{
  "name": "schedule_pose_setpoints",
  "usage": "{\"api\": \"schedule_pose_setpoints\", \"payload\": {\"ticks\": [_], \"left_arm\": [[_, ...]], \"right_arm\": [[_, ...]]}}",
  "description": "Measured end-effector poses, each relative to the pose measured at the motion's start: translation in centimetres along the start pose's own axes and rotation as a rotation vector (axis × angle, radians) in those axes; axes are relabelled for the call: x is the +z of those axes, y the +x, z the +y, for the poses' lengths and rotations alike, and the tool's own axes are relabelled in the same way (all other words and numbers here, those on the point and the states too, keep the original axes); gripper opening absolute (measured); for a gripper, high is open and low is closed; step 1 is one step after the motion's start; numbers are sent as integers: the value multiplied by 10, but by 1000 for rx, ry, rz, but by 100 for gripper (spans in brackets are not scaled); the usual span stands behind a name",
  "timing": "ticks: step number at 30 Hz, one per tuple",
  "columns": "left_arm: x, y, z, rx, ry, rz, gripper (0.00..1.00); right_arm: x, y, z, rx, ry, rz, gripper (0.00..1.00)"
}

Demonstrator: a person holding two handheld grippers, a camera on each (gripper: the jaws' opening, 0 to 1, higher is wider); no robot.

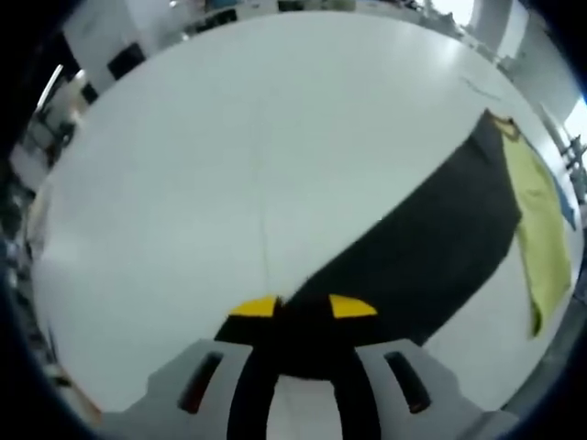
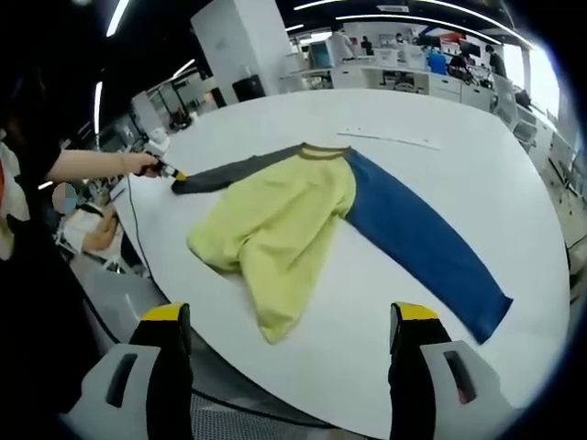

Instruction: Fold the garment on the visible template until the final outline fits inside the template.

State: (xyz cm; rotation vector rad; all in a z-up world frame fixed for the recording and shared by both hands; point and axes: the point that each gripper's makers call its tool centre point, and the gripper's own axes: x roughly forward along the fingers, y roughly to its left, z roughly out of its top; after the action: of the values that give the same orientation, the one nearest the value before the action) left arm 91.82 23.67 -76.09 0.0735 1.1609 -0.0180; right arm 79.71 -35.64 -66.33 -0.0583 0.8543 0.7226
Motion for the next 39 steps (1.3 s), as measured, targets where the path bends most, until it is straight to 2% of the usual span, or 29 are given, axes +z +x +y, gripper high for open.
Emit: {"api": "schedule_pose_setpoints", "payload": {"ticks": [4, 11, 15, 21, 27, 39], "left_arm": [[-9, -3, -2, -5, -11, 10, 17], [-13, -7, -1, 15, 0, 22, 19], [-7, -18, -1, 25, 7, -23, 19], [-12, -32, -7, 13, 15, -32, 26], [-16, -35, -8, -19, 31, -47, 37], [-38, -79, -41, -64, 20, -109, 53]], "right_arm": [[0, 1, 2, 7, -5, -2, 89], [1, -3, 3, 8, -11, -11, 89], [1, -7, 2, 5, -9, -21, 89], [4, -9, 4, 9, -6, -37, 90], [7, -13, 6, 18, -24, -53, 89], [10, -26, 6, 22, -42, -92, 89]]}}
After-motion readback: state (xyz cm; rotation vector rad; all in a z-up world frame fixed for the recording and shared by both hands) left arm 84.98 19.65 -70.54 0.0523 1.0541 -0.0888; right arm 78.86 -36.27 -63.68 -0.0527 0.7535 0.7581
